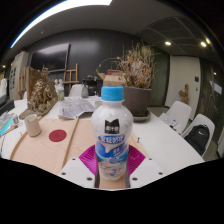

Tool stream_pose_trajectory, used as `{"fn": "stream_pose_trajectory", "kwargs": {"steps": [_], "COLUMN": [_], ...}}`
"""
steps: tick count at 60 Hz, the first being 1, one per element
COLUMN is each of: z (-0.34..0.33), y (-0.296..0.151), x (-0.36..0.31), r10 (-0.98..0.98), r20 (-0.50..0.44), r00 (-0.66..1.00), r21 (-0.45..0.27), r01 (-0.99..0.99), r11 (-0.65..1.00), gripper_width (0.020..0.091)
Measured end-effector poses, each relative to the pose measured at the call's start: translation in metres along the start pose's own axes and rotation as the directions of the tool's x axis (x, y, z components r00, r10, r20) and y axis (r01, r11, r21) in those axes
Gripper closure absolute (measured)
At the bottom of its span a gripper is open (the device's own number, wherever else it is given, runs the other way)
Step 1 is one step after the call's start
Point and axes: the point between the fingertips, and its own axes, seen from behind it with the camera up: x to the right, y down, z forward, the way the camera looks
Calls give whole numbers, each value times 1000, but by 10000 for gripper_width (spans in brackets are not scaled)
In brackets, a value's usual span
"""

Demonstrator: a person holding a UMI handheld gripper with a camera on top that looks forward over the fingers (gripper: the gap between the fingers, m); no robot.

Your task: Pour water

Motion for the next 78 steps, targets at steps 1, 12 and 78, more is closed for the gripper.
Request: {"fn": "stream_pose_trajectory", "kwargs": {"steps": [1,12,78], "z": [0,7,90], "y": [-5,-80,-169], "x": [0,-13,-255], "r10": [-8,-208,-926], "r20": [-6,-114,-257], "r00": [1000,971,276], "r21": [3,39,9], "r01": [8,214,959], "r11": [1000,976,283], "gripper_width": [770,769,765]}}
